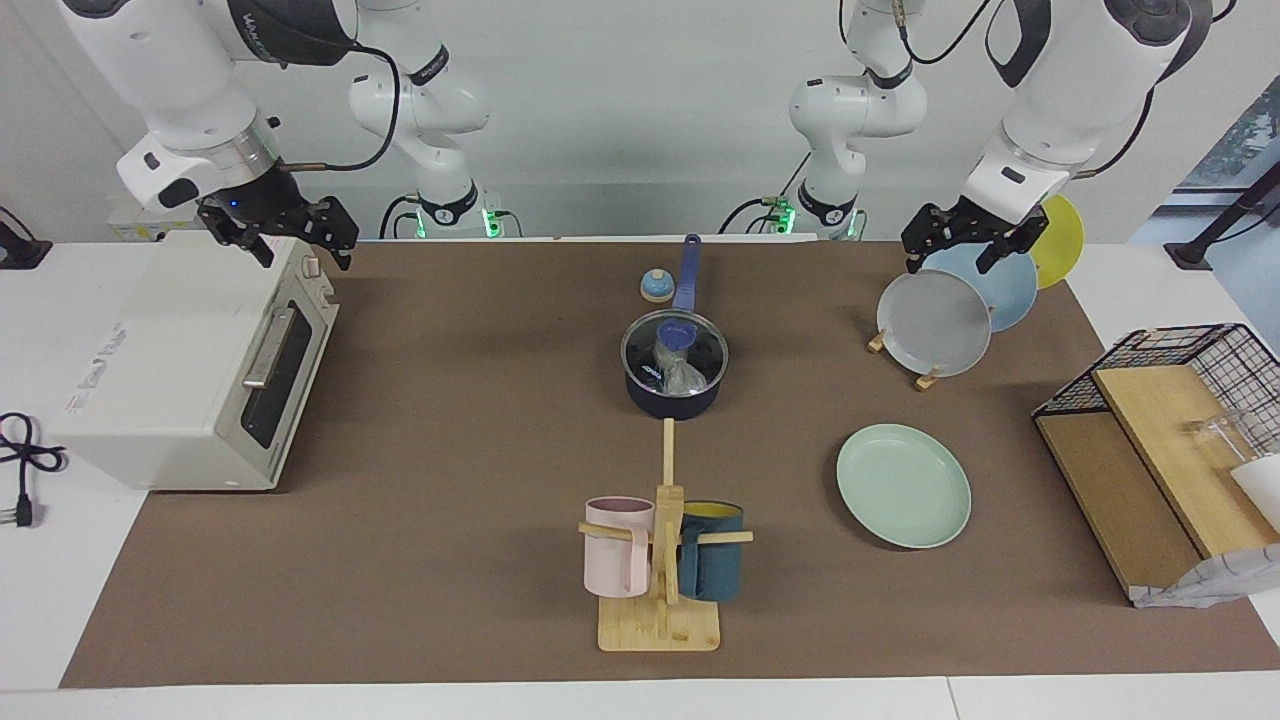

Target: Transfer vermicelli from pot to plate

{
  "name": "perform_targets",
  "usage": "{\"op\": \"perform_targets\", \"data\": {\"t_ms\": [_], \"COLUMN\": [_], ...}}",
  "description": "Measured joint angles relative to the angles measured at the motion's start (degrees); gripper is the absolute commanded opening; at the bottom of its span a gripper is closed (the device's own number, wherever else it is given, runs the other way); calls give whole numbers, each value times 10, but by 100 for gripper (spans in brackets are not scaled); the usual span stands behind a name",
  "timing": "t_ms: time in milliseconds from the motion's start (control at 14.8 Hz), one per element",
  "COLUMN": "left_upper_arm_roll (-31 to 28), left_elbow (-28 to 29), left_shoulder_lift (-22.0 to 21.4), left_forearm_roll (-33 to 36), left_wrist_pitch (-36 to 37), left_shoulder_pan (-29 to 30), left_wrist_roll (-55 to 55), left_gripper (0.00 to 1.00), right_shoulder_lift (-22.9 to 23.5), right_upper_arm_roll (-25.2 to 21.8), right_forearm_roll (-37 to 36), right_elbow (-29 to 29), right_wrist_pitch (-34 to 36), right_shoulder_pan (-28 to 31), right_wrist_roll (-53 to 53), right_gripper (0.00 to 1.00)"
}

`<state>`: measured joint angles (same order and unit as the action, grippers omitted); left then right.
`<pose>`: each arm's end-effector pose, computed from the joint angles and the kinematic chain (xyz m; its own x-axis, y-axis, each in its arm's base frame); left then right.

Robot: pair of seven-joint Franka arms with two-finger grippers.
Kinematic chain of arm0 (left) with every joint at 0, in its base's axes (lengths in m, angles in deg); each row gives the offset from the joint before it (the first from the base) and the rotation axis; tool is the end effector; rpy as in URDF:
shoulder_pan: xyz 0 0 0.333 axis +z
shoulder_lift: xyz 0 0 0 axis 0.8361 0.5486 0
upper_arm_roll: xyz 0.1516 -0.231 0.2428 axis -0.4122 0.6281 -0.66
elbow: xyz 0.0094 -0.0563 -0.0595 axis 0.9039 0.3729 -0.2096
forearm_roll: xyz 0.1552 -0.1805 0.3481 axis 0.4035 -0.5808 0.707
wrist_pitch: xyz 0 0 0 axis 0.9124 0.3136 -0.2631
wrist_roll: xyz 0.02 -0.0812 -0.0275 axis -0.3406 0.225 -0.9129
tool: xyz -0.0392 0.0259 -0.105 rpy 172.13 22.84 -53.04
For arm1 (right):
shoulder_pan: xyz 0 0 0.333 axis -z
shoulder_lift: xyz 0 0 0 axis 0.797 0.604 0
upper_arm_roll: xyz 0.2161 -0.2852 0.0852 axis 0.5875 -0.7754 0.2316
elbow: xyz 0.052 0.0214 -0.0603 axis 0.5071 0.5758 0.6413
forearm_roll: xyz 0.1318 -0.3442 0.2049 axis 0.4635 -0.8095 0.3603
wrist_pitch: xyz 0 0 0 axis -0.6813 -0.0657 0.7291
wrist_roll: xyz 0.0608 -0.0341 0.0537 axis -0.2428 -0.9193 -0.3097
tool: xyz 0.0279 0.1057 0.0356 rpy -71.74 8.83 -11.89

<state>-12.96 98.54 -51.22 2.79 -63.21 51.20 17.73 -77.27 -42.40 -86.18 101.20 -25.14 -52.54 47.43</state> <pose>0.5531 -0.0899 0.6486 0.9931 -0.0769 -0.0883 -0.0752 -0.9969 0.0225 0.5665 -0.0167 0.6595 0.9923 -0.0587 -0.1091 -0.0567 -0.9982 0.0209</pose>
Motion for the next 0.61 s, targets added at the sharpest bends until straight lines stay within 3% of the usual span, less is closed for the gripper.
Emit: {"op": "perform_targets", "data": {"t_ms": [606], "left_upper_arm_roll": [0], "left_elbow": [0], "left_shoulder_lift": [0], "left_forearm_roll": [0], "left_wrist_pitch": [0], "left_shoulder_pan": [0], "left_wrist_roll": [0], "left_gripper": [100], "right_shoulder_lift": [0], "right_upper_arm_roll": [11], "right_forearm_roll": [1], "right_elbow": [0], "right_wrist_pitch": [0], "right_shoulder_pan": [-2], "right_wrist_roll": [-2], "right_gripper": [100]}}
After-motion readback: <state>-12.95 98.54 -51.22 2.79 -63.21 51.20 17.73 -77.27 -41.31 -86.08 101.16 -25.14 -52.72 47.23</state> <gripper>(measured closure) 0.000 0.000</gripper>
